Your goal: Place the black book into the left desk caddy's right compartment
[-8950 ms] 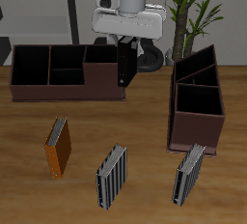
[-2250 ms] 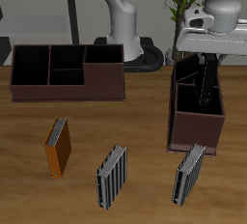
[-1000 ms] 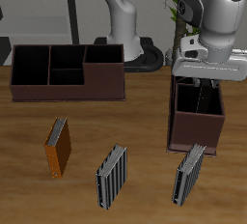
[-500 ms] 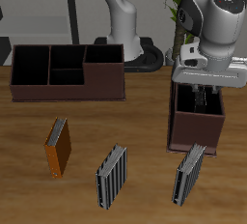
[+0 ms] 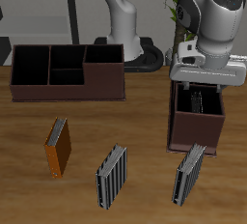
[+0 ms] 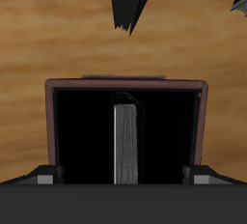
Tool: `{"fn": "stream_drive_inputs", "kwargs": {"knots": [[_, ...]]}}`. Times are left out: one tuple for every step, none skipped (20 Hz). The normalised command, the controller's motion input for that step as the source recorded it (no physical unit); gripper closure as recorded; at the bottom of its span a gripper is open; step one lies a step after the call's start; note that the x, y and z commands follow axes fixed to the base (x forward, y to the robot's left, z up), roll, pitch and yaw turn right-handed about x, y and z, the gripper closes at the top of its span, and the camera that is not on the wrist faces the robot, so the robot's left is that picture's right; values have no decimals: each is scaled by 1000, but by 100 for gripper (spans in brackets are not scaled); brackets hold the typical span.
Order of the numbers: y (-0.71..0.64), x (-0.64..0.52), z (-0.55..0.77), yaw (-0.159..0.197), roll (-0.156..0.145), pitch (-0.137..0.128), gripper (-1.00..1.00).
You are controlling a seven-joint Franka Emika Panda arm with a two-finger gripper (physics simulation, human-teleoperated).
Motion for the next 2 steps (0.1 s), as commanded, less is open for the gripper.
{"fn": "stream_drive_inputs", "kwargs": {"knots": [[-5, -40, 77, -31, 34, -6, -100], [69, -144, 159, 67, 18, -55, -100]]}}
